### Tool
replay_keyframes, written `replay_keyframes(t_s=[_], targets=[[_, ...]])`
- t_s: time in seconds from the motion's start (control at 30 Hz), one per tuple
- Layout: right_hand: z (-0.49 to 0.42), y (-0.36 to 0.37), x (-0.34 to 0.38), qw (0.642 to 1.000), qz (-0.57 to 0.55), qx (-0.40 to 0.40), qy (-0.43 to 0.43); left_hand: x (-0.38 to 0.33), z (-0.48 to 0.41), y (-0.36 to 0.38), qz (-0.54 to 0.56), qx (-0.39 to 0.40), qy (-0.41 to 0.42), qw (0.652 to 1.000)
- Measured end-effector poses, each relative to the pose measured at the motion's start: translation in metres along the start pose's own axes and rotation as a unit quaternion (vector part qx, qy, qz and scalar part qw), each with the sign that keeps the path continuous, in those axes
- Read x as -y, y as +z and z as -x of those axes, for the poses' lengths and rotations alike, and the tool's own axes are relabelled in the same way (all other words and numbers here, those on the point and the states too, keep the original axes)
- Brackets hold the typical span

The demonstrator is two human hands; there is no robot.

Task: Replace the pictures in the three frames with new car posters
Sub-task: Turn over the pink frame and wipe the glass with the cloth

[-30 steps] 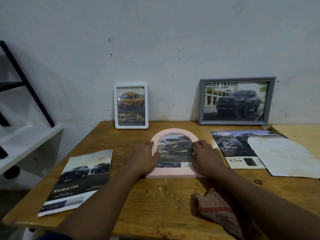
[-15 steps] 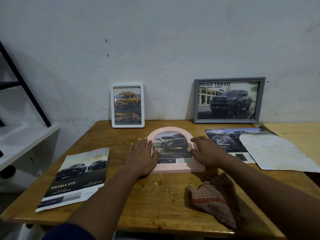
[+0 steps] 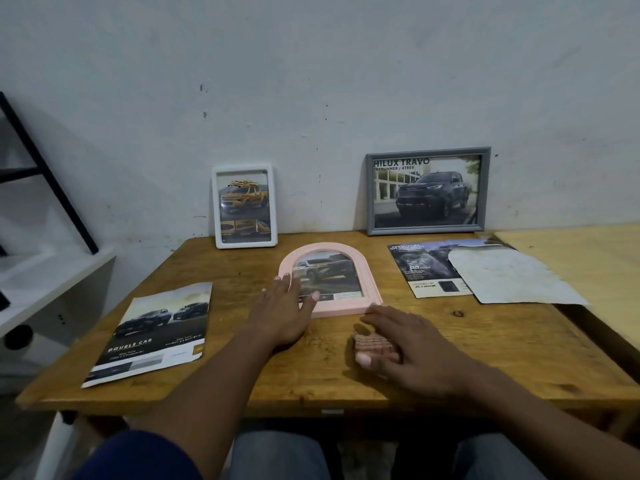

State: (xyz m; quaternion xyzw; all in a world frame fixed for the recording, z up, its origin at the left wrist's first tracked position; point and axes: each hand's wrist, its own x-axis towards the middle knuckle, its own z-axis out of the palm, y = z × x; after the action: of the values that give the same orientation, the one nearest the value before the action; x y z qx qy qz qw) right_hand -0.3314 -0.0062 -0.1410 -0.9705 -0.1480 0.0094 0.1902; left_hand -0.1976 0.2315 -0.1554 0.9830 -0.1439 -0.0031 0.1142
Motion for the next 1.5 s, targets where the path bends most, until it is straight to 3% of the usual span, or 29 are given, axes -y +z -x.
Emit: replay_keyframes(t_s=[0.07,0.2,0.37,0.47,0.67,0.8,0.97,1.17,1.33,1.5], targets=[[0.008,0.014,-0.002,0.998,0.039,-0.035,-0.027,0.001,0.006,0.002,0.001,0.008,0.003,1.0],[0.01,0.015,0.0,0.995,0.015,-0.087,-0.056,0.003,0.009,-0.001,0.016,0.003,0.001,1.0],[-0.023,-0.018,0.005,0.986,-0.097,-0.136,0.006,0.005,-0.003,-0.014,0.02,-0.005,-0.001,1.0],[-0.063,-0.042,0.01,0.974,-0.189,-0.101,0.072,0.014,-0.015,-0.02,0.037,0.0,-0.009,0.999],[-0.148,-0.069,0.015,0.977,-0.179,-0.054,0.105,0.024,-0.041,-0.026,0.052,-0.018,-0.004,0.998],[-0.211,-0.053,0.017,0.986,-0.105,-0.117,0.052,0.032,-0.054,-0.016,0.07,-0.026,0.009,0.997],[-0.241,-0.016,0.003,0.996,0.048,-0.067,-0.023,0.036,-0.06,-0.01,0.045,-0.048,-0.007,0.998],[-0.235,0.005,-0.003,0.987,0.118,-0.006,-0.105,0.039,-0.061,-0.005,0.009,-0.028,0.019,0.999],[-0.235,0.003,-0.003,0.979,0.135,-0.04,-0.146,0.038,-0.059,-0.004,0.023,-0.022,0.011,0.999],[-0.237,0.004,-0.005,0.973,0.15,-0.016,-0.173,0.039,-0.063,-0.005,0.01,-0.017,0.012,1.0]])
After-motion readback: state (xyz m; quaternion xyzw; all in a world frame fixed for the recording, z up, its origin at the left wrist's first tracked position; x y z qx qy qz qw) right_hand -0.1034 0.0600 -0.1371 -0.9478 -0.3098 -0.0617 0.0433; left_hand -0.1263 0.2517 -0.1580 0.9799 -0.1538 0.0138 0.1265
